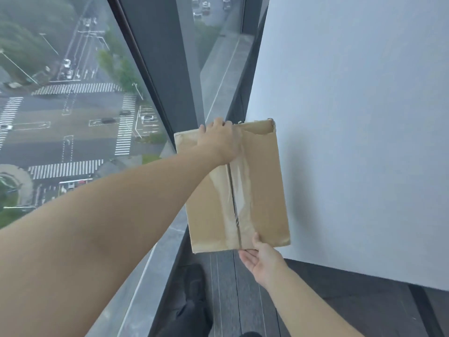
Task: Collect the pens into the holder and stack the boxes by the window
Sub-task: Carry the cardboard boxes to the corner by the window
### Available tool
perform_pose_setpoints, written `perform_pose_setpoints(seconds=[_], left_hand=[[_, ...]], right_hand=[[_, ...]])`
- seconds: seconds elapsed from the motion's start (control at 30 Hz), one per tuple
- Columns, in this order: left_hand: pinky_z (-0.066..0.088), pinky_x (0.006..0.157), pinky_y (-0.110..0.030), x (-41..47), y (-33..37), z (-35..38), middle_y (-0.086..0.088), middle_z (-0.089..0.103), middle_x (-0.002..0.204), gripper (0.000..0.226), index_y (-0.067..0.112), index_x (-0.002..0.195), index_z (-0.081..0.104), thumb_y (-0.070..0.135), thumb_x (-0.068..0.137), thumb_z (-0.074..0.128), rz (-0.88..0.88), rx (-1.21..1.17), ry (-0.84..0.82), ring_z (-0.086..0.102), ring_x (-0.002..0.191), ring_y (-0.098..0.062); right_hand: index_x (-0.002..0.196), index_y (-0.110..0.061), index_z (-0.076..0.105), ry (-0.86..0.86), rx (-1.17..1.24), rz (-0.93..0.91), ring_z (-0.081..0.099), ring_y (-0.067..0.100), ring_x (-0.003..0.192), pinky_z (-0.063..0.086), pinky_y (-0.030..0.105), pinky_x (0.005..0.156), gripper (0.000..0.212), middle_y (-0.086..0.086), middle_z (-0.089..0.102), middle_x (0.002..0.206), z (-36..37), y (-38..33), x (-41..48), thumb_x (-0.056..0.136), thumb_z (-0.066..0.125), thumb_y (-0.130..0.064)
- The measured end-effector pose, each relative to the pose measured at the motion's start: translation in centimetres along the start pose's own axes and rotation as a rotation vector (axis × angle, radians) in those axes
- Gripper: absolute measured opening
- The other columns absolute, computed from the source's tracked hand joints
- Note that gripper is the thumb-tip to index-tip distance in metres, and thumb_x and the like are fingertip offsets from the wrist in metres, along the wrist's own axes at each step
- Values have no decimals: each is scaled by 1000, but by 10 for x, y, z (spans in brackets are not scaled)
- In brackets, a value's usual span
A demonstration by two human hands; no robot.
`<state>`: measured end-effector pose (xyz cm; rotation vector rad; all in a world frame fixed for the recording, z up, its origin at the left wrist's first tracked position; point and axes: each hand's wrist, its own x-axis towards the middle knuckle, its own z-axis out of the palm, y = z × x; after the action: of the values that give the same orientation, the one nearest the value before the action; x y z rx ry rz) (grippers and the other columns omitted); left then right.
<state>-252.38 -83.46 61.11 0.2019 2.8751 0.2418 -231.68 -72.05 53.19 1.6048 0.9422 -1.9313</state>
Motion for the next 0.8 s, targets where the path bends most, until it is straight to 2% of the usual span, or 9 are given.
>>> perform_pose_setpoints(seconds=[0.1,0.23,0.33,0.47,0.6,0.7,0.73,0.8], left_hand=[[29,105,-40,64,-9,16,-9,46,129,39,13,124,50,33,93,38,51,-21,-29,45,121,-31],[34,101,-35,124,-2,55,-6,47,130,52,15,130,50,30,82,63,278,54,-106,47,120,-27],[35,99,-35,157,11,92,-7,48,127,48,13,123,53,24,78,67,309,111,-110,48,117,-26],[35,97,-35,183,12,127,-8,47,126,43,12,120,54,15,79,63,267,64,-166,47,116,-27],[35,99,-36,200,-2,148,-9,44,130,50,10,125,51,17,78,67,248,17,-219,45,120,-28],[34,100,-36,210,-5,166,-9,45,130,50,9,125,51,17,79,68,273,-12,-238,44,122,-28],[34,101,-35,211,-2,171,-9,46,130,49,9,126,51,16,79,67,297,-18,-234,44,122,-28],[33,101,-35,208,3,182,-10,46,128,48,9,126,51,11,80,63,347,-41,-227,46,119,-28]], right_hand=[[93,-2,56,37,-10,26,64,30,94,53,37,86,20,19,66,95,37,-24,34,93,62,-22],[109,-3,55,148,40,67,65,30,91,53,38,90,21,18,66,96,45,-51,85,95,60,-19],[108,-4,58,167,21,72,66,26,80,52,36,79,20,17,68,93,37,-64,113,94,62,-18],[104,-2,59,205,26,89,68,27,81,53,32,65,20,20,69,97,32,-69,135,92,64,-18],[94,-1,60,273,21,73,67,26,77,52,35,74,17,19,68,88,40,-75,145,91,65,-18],[88,-3,60,308,47,78,67,26,77,57,31,63,15,18,69,87,45,-74,147,92,63,-17],[88,-4,60,307,58,88,67,26,77,58,32,64,14,18,69,88,46,-71,147,93,62,-16],[88,-3,59,314,107,116,66,28,80,57,37,79,12,20,68,89,50,-63,147,94,60,-14]])
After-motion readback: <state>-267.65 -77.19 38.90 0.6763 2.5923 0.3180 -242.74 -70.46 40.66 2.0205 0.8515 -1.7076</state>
